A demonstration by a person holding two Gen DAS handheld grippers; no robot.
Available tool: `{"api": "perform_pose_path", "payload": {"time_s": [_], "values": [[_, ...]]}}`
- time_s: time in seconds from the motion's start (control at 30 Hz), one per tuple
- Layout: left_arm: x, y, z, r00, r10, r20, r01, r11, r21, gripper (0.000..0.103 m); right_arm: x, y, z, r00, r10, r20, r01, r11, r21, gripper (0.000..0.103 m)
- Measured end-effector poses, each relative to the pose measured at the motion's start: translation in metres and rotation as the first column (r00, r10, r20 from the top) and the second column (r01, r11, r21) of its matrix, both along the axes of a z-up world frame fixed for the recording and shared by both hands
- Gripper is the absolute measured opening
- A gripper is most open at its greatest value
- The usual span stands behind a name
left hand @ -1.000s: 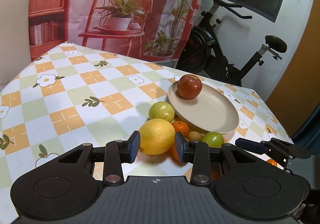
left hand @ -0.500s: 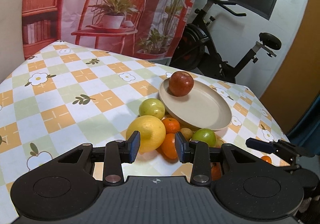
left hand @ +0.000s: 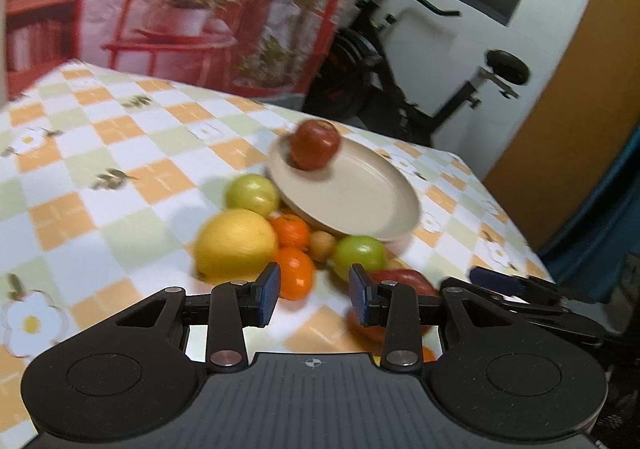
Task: Organize fruits
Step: 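Close the left gripper around the second red apple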
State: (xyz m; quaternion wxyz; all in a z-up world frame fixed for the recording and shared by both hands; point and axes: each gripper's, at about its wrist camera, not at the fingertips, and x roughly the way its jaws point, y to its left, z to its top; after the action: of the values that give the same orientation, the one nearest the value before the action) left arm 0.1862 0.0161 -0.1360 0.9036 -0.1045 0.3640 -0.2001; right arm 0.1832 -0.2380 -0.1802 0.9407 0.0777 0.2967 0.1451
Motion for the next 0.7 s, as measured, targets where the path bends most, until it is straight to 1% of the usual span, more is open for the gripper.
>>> {"api": "perform_pose_path", "payload": {"time_s": [0.1,0.13,0.2,0.3,0.47,0.7], "values": [[0.006,-0.007,-0.008,0.998,-0.058,-0.022,0.057,0.998,-0.023,0.037,-0.001,0.0,-0.001,1.0,0.001,0.005,-0.001,1.0,-0.005,0.067],[0.006,-0.01,-0.011,0.997,-0.072,-0.025,0.071,0.997,-0.019,0.034,-0.001,0.001,0.0,1.0,0.0,0.005,0.0,1.0,-0.007,0.067],[0.009,-0.015,-0.017,0.995,-0.093,-0.039,0.092,0.996,-0.015,0.032,0.0,0.001,0.0,1.0,-0.003,0.004,0.003,1.0,-0.01,0.067],[0.012,-0.016,-0.024,0.99,-0.123,-0.066,0.118,0.99,-0.073,0.032,-0.001,0.002,0.0,1.0,0.0,0.006,0.0,1.0,-0.024,0.067],[0.019,-0.02,-0.026,0.986,-0.15,-0.072,0.141,0.983,-0.117,0.031,-0.007,0.003,0.001,1.0,0.027,0.001,-0.027,0.998,-0.064,0.067],[0.029,-0.029,-0.03,0.969,-0.215,-0.121,0.186,0.959,-0.213,0.031,-0.016,0.006,-0.001,0.995,0.097,-0.013,-0.098,0.993,-0.065,0.066]]}}
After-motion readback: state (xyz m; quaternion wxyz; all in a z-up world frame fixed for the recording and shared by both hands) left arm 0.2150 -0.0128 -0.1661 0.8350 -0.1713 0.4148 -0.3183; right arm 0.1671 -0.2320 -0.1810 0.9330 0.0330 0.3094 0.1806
